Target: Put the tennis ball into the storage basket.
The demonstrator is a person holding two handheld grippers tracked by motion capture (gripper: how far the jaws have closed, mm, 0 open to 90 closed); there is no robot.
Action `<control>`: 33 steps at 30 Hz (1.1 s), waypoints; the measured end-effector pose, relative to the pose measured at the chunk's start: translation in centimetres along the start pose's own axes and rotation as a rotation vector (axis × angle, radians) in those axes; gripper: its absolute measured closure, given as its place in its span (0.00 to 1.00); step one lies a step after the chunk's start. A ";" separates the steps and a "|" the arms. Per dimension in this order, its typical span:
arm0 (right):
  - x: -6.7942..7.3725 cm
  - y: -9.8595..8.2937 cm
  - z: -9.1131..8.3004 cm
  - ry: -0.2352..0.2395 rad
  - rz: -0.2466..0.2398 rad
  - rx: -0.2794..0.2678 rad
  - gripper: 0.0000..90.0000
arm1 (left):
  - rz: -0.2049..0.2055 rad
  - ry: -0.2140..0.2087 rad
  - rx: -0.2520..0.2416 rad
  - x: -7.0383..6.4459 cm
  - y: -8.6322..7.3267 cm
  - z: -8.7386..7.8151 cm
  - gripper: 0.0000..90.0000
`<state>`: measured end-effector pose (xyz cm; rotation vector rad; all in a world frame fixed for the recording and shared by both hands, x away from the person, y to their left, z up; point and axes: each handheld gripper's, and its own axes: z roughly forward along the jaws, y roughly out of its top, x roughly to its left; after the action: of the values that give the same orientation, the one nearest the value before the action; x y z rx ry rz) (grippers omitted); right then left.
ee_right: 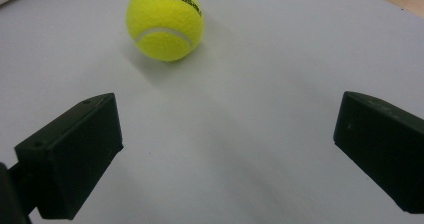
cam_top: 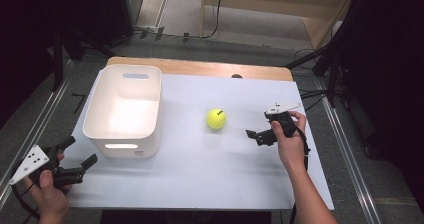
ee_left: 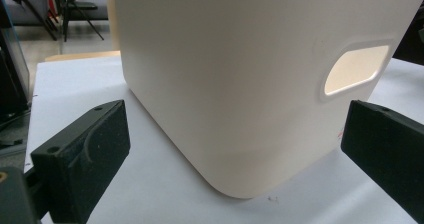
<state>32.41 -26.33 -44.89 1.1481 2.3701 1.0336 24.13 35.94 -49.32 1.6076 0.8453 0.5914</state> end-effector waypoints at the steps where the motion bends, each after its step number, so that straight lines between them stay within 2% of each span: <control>1: 0.0 0.0 0.0 0.000 0.000 0.000 0.00 | 0.000 0.000 0.000 0.0 0.0 0.0 0.00; 14: -0.1 1.8 1.4 0.023 -0.032 0.059 0.00 | -0.003 -0.007 0.000 0.0 0.0 0.0 0.00; 33: 0.7 4.3 4.1 0.071 -0.089 0.160 0.00 | -0.005 -0.012 0.001 0.1 0.0 0.0 0.00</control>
<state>36.58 -22.06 -44.58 1.0639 2.5742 0.8835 24.15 36.00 -49.31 1.6077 0.8403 0.5776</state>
